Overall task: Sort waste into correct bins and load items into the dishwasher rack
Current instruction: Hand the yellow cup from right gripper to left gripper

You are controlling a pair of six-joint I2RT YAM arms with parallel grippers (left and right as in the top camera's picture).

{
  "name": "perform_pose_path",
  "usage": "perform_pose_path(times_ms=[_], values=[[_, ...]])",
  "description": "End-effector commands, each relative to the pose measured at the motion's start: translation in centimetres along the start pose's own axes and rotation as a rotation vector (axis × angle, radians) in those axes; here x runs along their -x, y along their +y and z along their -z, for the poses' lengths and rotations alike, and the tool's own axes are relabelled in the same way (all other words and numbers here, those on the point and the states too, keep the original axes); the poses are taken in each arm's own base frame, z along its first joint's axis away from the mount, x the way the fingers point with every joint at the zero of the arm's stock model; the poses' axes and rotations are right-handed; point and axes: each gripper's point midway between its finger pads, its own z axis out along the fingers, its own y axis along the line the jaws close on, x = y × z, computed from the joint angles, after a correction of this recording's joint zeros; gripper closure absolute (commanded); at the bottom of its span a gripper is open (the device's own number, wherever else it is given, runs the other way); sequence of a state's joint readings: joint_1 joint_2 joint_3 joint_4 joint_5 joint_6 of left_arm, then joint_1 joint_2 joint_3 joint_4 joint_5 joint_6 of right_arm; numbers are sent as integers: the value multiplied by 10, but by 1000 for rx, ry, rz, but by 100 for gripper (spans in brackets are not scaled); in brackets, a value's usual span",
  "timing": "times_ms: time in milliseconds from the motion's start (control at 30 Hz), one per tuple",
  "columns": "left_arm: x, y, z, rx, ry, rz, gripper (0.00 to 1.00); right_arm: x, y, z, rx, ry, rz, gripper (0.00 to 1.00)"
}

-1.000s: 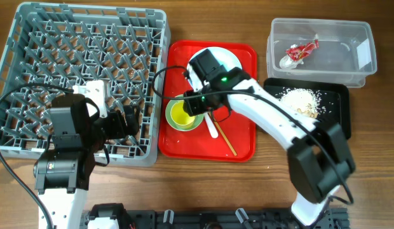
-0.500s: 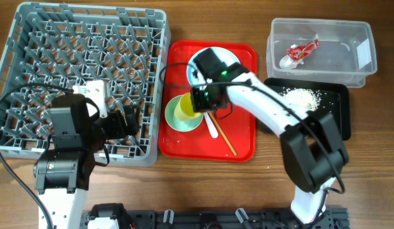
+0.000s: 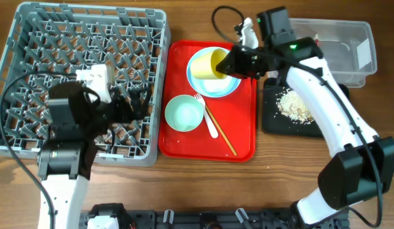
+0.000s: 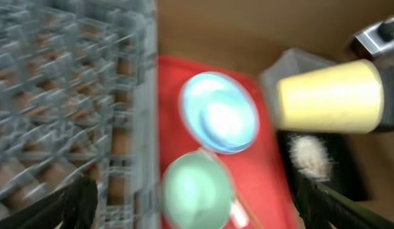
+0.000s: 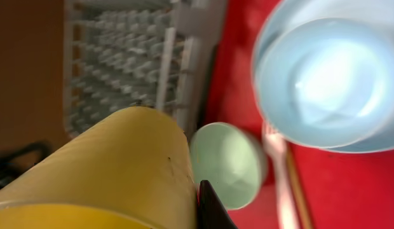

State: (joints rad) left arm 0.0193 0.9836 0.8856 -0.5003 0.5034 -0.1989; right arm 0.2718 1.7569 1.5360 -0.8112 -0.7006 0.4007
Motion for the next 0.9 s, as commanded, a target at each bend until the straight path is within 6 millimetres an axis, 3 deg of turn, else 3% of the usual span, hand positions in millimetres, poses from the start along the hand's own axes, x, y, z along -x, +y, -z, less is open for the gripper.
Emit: perform_pose_path(times_ms=[0,167,267,500,867], values=[[13,-54,-5,-338,27,49,0,-13,44,9,265,90,45,96],[32,-92,0,-623,28,20,0,-18,69,17,410,124,81,96],[38,-102,0,-711,35,13,0,-23,86,25,515,156,103,96],[42,-108,-3,-777,44,-1,0,-29,111,43,685,205,142,96],[36,-136,-2,-842,36,-82,0,-40,125,44,737,259,139,96]])
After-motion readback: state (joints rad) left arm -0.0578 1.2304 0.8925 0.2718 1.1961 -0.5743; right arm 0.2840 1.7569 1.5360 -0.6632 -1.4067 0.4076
